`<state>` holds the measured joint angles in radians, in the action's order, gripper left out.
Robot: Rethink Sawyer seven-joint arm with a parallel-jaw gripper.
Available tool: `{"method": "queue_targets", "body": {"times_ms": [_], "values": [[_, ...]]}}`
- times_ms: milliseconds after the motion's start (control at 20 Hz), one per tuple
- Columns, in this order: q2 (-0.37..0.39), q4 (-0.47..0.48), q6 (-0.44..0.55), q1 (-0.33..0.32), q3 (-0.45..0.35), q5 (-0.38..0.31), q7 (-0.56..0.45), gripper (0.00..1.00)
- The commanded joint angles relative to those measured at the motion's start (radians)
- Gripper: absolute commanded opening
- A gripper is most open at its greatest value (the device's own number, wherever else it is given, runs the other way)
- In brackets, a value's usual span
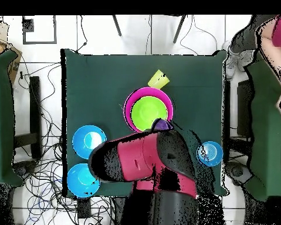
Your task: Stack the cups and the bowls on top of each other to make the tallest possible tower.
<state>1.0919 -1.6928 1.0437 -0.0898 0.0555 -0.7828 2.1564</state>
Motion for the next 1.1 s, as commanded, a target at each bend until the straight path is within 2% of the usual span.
{"method": "queue_targets", "body": {"times_ms": [50,450,750,1100], "values": [[-0.102,-0.104,-0.113,-0.013,-0.027,0.021,0.068,0.0],[-0.137,-0.072,-0.108,-0.013,-0.026,0.036,0.063,0.0],[-0.195,-0.037,-0.13,-0.005,-0.018,0.011,0.102,0.0],[-0.178,0.001,-0.064,0.018,0.012,-0.027,0.065,0.0]]}}
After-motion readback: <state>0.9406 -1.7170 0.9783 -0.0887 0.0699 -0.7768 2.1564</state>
